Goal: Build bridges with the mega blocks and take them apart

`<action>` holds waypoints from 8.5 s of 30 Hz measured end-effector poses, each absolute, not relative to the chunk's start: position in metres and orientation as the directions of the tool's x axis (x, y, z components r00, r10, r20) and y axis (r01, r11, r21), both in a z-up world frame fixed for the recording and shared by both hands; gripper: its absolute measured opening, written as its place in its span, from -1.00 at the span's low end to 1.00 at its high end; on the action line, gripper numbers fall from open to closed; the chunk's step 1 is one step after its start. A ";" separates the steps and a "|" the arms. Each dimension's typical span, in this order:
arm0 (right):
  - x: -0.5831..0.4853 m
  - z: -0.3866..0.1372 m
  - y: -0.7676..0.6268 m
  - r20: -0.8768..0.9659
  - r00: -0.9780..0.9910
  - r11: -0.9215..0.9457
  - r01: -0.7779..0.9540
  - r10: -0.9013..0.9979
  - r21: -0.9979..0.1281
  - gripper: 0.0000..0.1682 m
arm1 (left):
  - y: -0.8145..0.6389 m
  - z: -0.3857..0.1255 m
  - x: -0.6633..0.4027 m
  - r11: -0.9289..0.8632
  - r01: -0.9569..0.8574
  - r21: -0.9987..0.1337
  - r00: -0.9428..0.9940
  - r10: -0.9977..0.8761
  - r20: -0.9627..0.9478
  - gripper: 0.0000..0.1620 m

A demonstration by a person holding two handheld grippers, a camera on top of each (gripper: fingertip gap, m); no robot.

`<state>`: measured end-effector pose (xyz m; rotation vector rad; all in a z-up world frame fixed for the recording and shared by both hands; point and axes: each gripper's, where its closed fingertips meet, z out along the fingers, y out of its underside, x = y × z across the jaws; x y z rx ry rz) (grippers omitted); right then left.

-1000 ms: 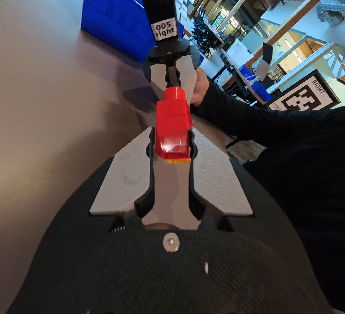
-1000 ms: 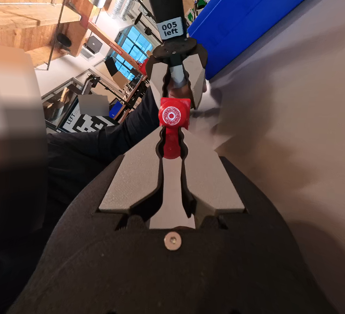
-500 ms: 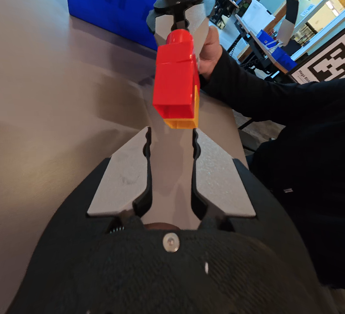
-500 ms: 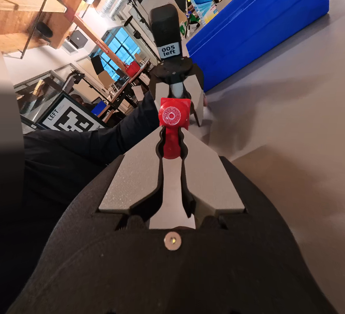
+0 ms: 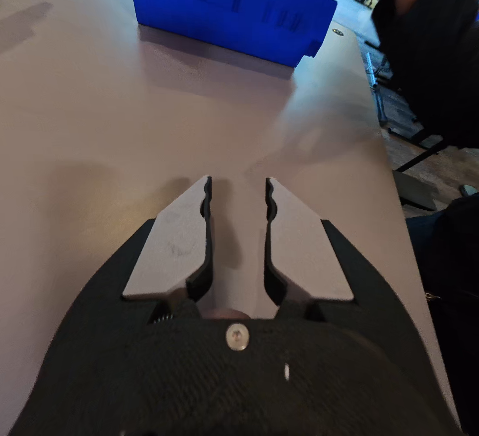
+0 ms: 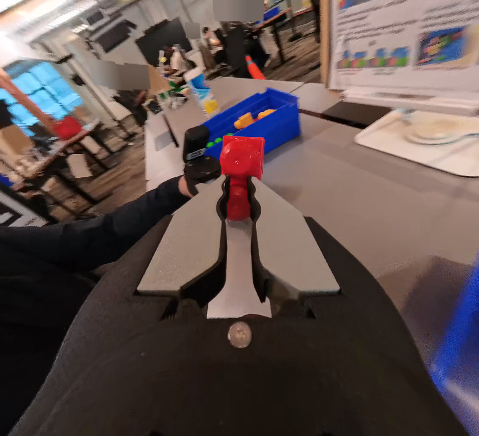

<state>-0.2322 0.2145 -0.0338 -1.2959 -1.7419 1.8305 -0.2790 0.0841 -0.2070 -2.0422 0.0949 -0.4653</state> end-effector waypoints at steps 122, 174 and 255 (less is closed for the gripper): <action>-0.194 -0.185 0.352 -0.077 0.081 -0.111 0.775 0.994 -0.622 -1.00 | 0.086 -0.235 -0.279 -0.624 0.058 -0.780 0.958 -0.185 0.219 -0.47; -0.371 -0.172 0.140 -0.058 -0.375 0.034 0.235 0.925 -0.971 0.02 | 0.100 -0.157 -0.304 -0.250 0.235 -0.939 0.971 0.011 0.240 -0.10; -0.369 -0.193 0.142 -0.029 -0.374 0.107 0.337 0.927 -0.935 -0.04 | 0.091 -0.142 -0.307 -0.164 0.034 -0.986 0.997 0.069 0.022 -0.08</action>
